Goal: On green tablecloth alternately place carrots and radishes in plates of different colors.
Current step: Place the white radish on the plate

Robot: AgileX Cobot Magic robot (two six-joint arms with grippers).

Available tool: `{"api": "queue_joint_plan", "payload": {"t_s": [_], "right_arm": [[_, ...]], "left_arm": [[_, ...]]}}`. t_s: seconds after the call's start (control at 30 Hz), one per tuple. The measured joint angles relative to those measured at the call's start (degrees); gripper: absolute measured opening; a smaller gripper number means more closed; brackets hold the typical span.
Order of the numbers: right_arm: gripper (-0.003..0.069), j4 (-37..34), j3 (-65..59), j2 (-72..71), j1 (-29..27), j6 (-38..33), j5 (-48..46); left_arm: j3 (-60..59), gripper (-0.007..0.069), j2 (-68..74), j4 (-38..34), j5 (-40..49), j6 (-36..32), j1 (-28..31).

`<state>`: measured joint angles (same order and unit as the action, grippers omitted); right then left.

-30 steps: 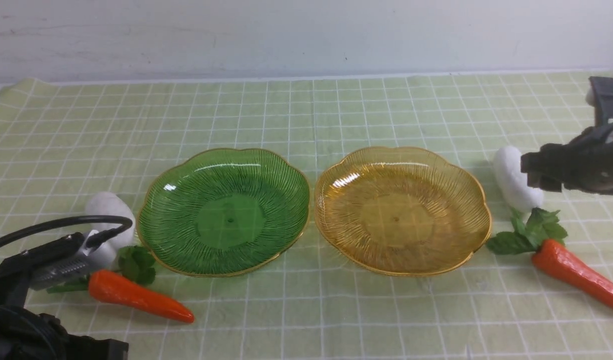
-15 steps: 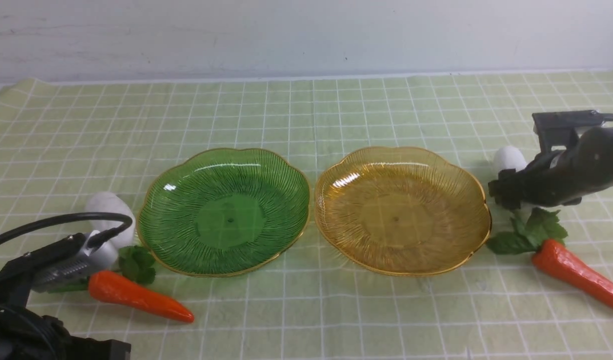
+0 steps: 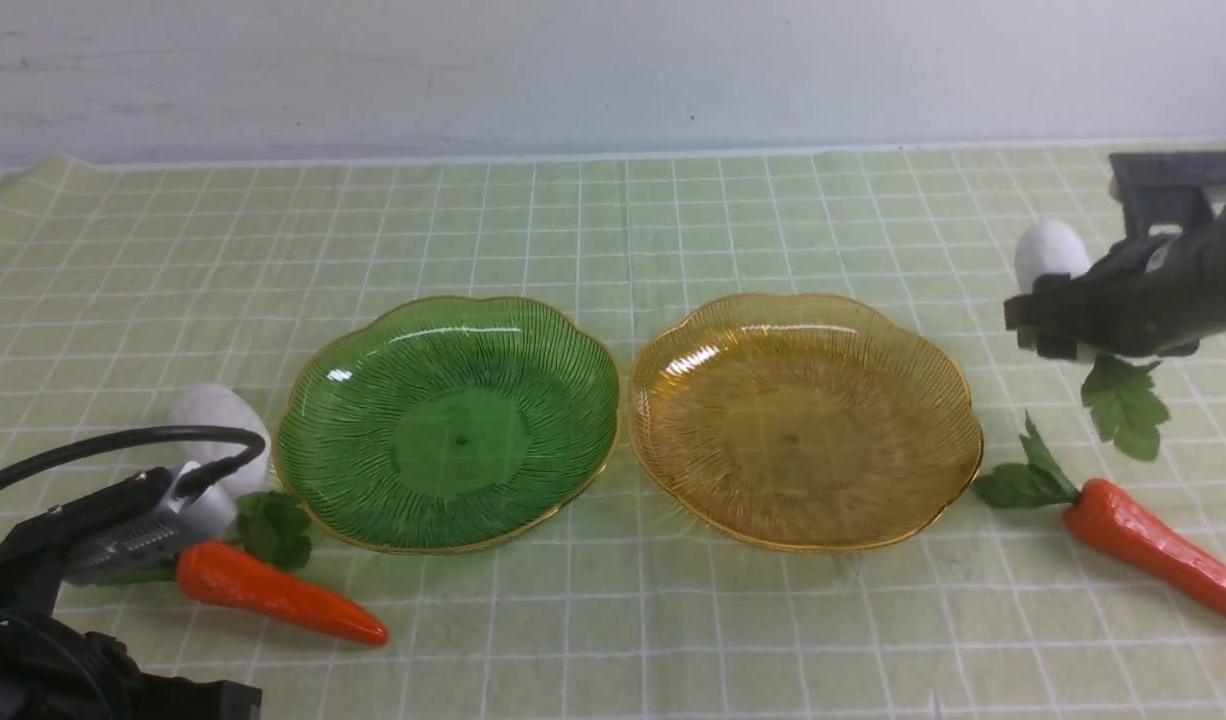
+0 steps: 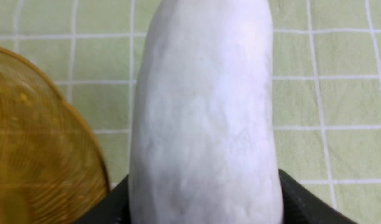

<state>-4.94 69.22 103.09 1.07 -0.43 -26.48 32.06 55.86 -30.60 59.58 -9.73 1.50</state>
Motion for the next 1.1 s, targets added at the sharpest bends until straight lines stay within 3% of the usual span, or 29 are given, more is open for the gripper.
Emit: {"api": "queue_joint_plan", "payload": {"t_s": [0.17, 0.3, 0.53, 0.73, 0.97, 1.1], "right_arm": [[0.0442, -7.98, 0.00, -4.18, 2.06, -1.22, -5.18], [0.0442, -11.77, 0.00, -3.88, 7.42, -8.92, -5.96], [0.0442, -12.32, 0.00, 0.13, 12.90, -16.05, -2.11], [0.0446, -12.58, 0.00, 4.19, 13.61, -18.98, 1.99], [0.0632, -13.80, 0.00, 5.72, 13.61, -18.98, 1.88], [0.0661, -13.50, 0.00, 3.99, 13.61, -18.93, -0.71]], "left_arm": [[0.00, 0.0003, 0.00, 0.00, -0.86, 0.00, 0.00], [0.00, 0.0003, 0.00, 0.00, -1.47, 0.00, 0.00], [0.00, 0.0006, 0.00, 0.00, -1.47, 0.00, 0.00], [0.00, 0.0006, 0.00, 0.00, -1.47, -0.02, 0.00], [0.00, 0.0006, 0.00, 0.00, -1.47, -0.02, 0.00], [0.00, 0.0006, 0.00, 0.00, -1.47, -0.02, 0.00]]}}
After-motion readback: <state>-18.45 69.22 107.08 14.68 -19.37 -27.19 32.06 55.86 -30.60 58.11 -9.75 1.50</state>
